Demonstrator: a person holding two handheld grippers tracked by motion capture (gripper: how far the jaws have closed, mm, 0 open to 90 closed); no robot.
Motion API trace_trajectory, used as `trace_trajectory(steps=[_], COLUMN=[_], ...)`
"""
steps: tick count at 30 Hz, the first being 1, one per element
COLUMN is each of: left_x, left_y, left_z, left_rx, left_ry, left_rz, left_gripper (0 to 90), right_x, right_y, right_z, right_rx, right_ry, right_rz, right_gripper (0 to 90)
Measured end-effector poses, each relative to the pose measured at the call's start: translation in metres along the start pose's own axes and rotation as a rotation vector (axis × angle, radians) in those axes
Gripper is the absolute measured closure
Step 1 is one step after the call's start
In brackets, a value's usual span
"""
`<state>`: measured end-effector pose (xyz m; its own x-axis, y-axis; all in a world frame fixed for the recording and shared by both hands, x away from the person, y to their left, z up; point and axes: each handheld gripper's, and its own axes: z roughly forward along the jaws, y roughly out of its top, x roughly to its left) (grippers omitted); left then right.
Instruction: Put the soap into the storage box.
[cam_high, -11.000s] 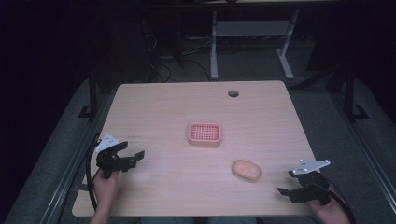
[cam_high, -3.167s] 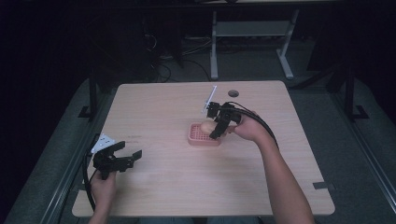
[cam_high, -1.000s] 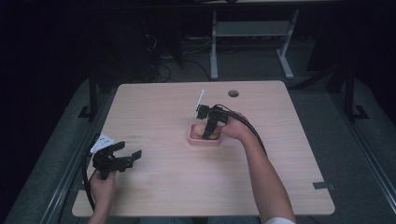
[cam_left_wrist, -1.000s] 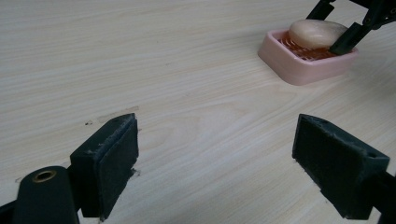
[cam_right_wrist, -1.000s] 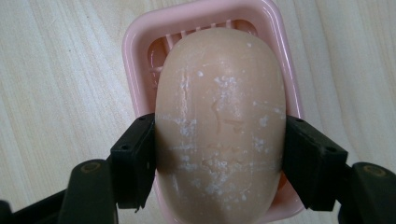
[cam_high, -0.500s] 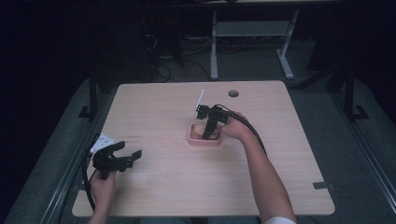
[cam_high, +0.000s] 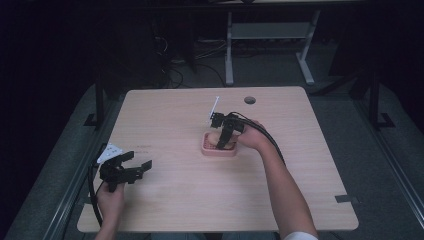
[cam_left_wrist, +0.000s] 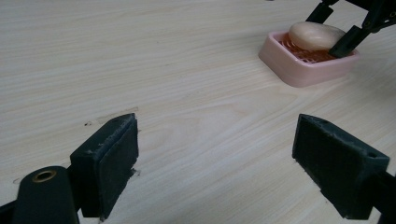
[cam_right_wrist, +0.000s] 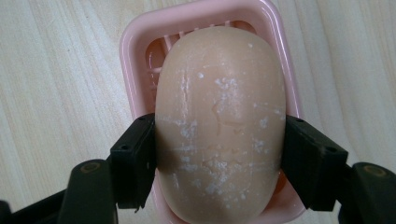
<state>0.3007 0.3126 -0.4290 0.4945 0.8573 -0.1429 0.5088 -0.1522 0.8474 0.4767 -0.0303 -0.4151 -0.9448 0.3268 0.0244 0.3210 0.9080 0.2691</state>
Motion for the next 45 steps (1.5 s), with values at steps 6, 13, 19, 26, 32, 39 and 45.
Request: trace_trajectory(steps=[6,13,19,26,32,39,45], left_x=[0.001,0.000,0.000,0.000,0.000,-0.001,-0.001], left_y=[0.000,0.000,0.000,0.000,0.000,0.000,0.000], left_z=[0.000,-0.001,-0.002,-0.002,-0.002,-0.002,-0.002], left_rx=[-0.001,-0.007,-0.006,0.000,-0.004,-0.001,0.000], left_ry=[0.001,-0.003,-0.003,-0.003,-0.003,-0.004,-0.005], left_rz=[0.002,0.003,0.008,0.011,0.008,0.010,0.011], left_gripper=[14.2,14.2,14.2,14.2,14.2,14.2,14.2], right_x=[0.000,-0.001,0.002,0.003,0.002,0.003,0.003], right_y=[-0.001,-0.002,-0.004,-0.008,-0.013,-0.016,-0.019], right_z=[0.001,-0.009,-0.014,-0.016,-0.018,-0.020,-0.024], right_rx=[0.001,-0.053,-0.057,-0.073,-0.085,-0.096,-0.110], right_ry=[0.008,0.006,0.015,0.021,0.018,0.015,0.009], right_rz=[0.005,0.016,0.032,0.042,0.052,0.057,0.060], right_gripper=[31.2,29.9,27.7,27.2,26.8,26.5,26.2])
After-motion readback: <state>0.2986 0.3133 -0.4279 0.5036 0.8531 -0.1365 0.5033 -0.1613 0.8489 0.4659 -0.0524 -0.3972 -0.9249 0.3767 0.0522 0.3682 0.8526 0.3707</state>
